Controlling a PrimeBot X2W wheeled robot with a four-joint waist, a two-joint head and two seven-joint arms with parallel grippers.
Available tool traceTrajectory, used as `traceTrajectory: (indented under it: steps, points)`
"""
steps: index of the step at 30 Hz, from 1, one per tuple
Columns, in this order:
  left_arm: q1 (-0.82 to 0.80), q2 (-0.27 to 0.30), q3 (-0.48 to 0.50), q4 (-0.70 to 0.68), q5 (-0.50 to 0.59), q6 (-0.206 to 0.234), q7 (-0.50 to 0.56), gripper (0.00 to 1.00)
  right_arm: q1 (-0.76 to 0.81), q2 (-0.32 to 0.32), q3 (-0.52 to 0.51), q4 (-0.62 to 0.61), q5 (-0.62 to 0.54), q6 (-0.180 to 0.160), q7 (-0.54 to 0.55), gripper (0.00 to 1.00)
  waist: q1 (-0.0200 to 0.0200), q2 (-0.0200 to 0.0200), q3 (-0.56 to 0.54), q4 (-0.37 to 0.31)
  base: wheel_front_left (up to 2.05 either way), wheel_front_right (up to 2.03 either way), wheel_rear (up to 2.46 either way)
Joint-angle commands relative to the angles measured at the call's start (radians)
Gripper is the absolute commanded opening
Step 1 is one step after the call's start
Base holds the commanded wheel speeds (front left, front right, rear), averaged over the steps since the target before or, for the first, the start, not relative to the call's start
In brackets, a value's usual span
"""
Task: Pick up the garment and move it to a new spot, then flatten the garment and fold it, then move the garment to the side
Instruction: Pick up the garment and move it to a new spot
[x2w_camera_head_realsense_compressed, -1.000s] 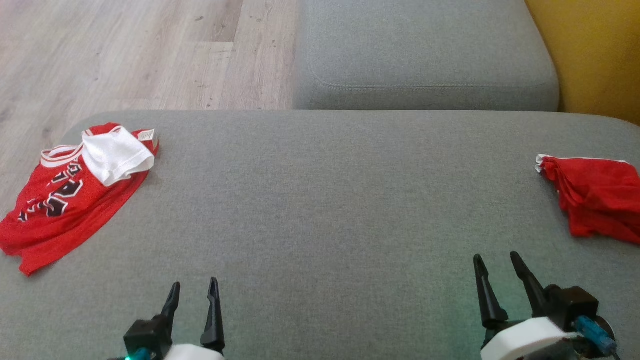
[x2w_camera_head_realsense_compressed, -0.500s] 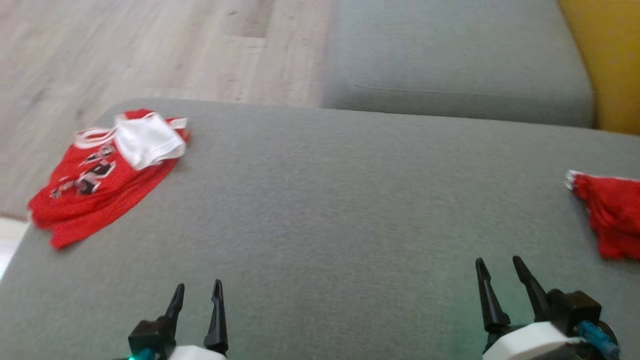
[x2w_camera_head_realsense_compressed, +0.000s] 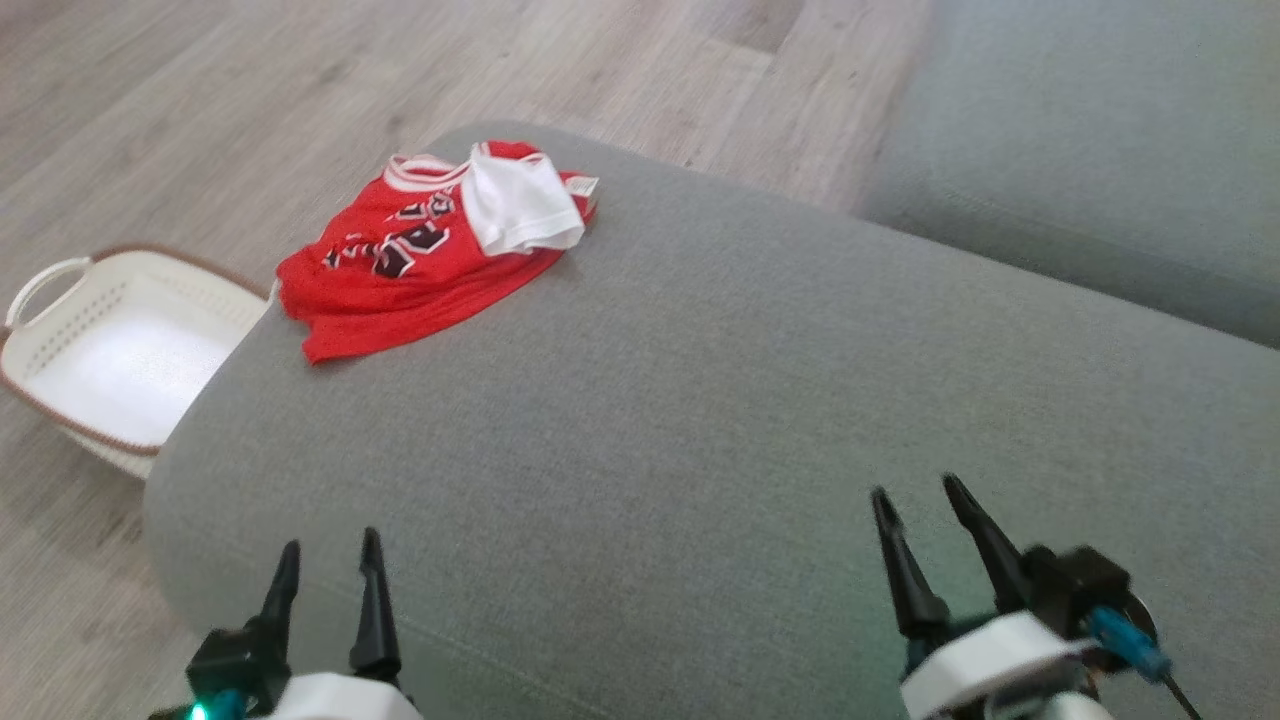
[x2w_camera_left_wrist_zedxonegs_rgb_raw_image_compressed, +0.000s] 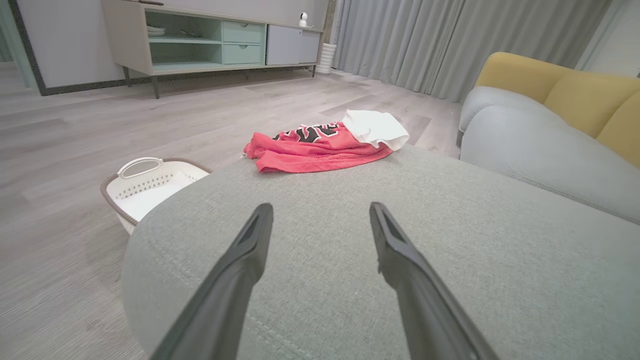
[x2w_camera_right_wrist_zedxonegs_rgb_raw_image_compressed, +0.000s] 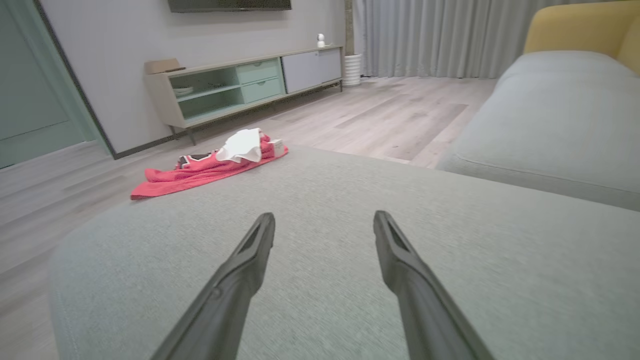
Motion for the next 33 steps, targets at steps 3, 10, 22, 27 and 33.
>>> traceTrajectory:
  steps: [3, 10, 22, 27, 33]
  points:
    - [-0.010, 0.021, 0.063, -0.058, 0.000, 0.015, -0.018, 1.00, -0.086, -0.006, 0.059, -0.016, 0.006, 0.007, -0.001, 1.00, 0.0000, 0.0000, 0.030, 0.025, 0.00, 0.00, 0.00]
    - [-0.004, 0.023, 0.082, -0.105, 0.018, 0.022, -0.022, 1.00, -0.106, -0.006, 0.078, 0.003, 0.007, 0.007, -0.005, 1.00, 0.0000, 0.0000, 0.036, 0.029, 0.00, 0.00, 0.00]
    - [-0.161, 0.202, 0.242, -0.302, 0.020, -0.008, 0.021, 1.00, -0.122, -0.006, -0.035, -0.125, -0.093, 0.007, 0.036, 1.00, 0.0000, 0.0000, 0.163, -0.009, 0.00, 0.00, 0.00]
    - [-0.392, 0.304, 0.324, -0.272, -0.005, -0.067, 0.111, 1.00, -0.197, -0.006, -0.036, -0.220, -0.177, 0.007, 0.109, 1.00, 0.0000, 0.0000, 0.297, -0.077, 0.00, 0.00, 0.00]
    - [-0.703, 0.306, 0.338, -0.045, -0.082, -0.158, 0.233, 1.00, -0.273, -0.006, 0.035, -0.280, -0.228, 0.007, 0.170, 1.00, 0.0000, 0.0000, 0.437, -0.175, 0.00, 0.00, 0.00]
